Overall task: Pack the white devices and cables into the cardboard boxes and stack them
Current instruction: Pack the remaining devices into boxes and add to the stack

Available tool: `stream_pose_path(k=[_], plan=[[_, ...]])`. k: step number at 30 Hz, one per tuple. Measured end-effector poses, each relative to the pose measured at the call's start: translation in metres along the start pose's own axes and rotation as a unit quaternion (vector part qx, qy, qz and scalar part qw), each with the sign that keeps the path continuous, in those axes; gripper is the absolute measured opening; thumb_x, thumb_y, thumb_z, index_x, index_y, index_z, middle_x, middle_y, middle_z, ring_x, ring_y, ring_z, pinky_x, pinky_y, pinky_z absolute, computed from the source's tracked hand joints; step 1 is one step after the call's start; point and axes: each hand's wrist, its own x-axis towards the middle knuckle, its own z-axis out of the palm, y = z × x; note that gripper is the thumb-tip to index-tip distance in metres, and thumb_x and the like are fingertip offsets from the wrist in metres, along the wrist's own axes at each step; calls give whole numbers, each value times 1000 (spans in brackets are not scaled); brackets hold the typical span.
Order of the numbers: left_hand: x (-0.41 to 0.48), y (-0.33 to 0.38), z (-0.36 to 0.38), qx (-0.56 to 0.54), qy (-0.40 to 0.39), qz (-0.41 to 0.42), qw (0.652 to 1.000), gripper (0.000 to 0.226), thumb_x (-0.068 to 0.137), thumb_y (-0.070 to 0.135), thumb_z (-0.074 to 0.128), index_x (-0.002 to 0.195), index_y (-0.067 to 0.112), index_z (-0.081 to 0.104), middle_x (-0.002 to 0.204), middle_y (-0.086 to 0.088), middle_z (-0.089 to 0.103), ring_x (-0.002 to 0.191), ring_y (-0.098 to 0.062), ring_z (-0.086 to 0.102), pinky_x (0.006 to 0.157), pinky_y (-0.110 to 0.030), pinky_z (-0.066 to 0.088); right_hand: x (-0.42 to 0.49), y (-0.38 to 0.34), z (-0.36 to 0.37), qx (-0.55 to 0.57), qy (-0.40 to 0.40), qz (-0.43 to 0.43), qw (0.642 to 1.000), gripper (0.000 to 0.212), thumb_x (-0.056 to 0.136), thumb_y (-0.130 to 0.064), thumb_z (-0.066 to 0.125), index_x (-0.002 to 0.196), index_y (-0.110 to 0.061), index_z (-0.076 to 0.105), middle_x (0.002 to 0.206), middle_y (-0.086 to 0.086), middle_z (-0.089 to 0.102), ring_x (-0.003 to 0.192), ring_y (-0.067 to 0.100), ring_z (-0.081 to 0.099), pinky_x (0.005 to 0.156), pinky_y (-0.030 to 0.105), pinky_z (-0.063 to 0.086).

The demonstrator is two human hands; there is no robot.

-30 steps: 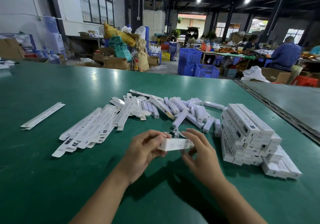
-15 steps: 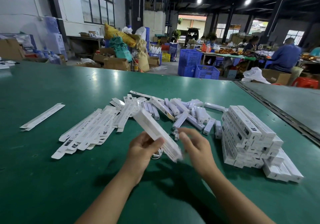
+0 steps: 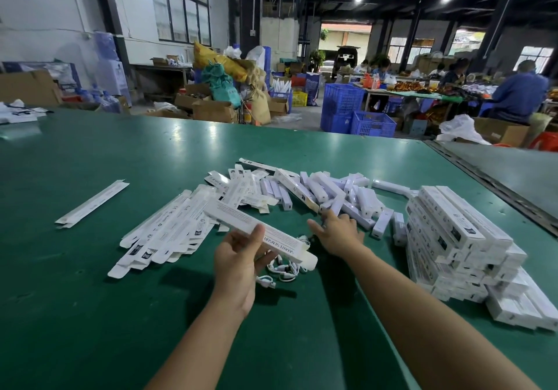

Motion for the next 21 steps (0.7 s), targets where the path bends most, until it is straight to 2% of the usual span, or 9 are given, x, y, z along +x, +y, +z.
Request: stream_pose_path(k=[4,7,9,11,12,14,16,18,21], plan=[[5,1,-3,-26,17,-1,1000,22,78,19,71,95,8,61,82,-4,74,70,-13,73,59,-23,59,-2,6,-2,74,98,-7,992,23,97,-35,54,110,-15,55,115,11,60,103,29,53,92,43,47],[6,0,-4,-33,20,-5,999,13,88,13,67,98,8,61,80,-1,75,72,-13,73,60,-23,59,-11,7,-8,114,162,-9,980,10,98,-24,55,100,-15,57,106,5,62,92,21,54,81,36,48],[6,-1,-4,-40,19,-6,999,9,91,10,65,98,8,61,81,-2,75,73,-14,74,61,-23,59,-23,7,-16,188,188,-1,964,3,98,-16,53,98,-17,56,102,1,61,80,13,53,65,23,43],[7,-1,-5,-47,21,-3,999,9,91,10,64,99,8,60,83,-3,76,76,-15,75,62,-24,59,-44,6,-22,319,185,8,930,10,97,-11,50,96,-21,53,98,1,63,71,5,53,52,14,39],[7,-1,-5,-51,24,0,998,9,91,10,64,99,8,60,84,-3,76,78,-15,75,63,-24,60,-58,5,-24,394,172,12,903,12,97,-10,49,98,-22,53,97,2,65,69,8,56,53,17,43],[8,0,-5,-62,33,2,998,12,89,11,65,100,9,60,86,-3,76,80,-16,75,65,-26,61,-86,4,-27,521,138,10,842,18,95,-7,52,105,-22,53,93,7,66,70,17,63,66,30,54],[8,1,-5,-80,46,-2,996,13,88,12,66,100,10,60,91,-5,75,82,-16,75,67,-28,62,-111,4,-28,593,133,8,794,17,92,-3,57,104,-16,57,83,8,66,65,18,62,71,38,54],[9,3,-5,-97,67,-4,993,9,90,11,66,98,11,61,97,-7,72,85,-17,73,69,-30,63,-129,4,-30,625,147,1,767,12,90,0,57,94,-9,61,70,7,61,57,16,56,62,34,52],[7,7,-6,-117,74,-11,990,4,92,12,64,95,11,61,94,-7,73,86,-18,72,71,-30,63,-150,7,-24,640,140,-12,755,11,88,4,55,91,-5,62,60,5,56,53,16,51,53,26,45]])
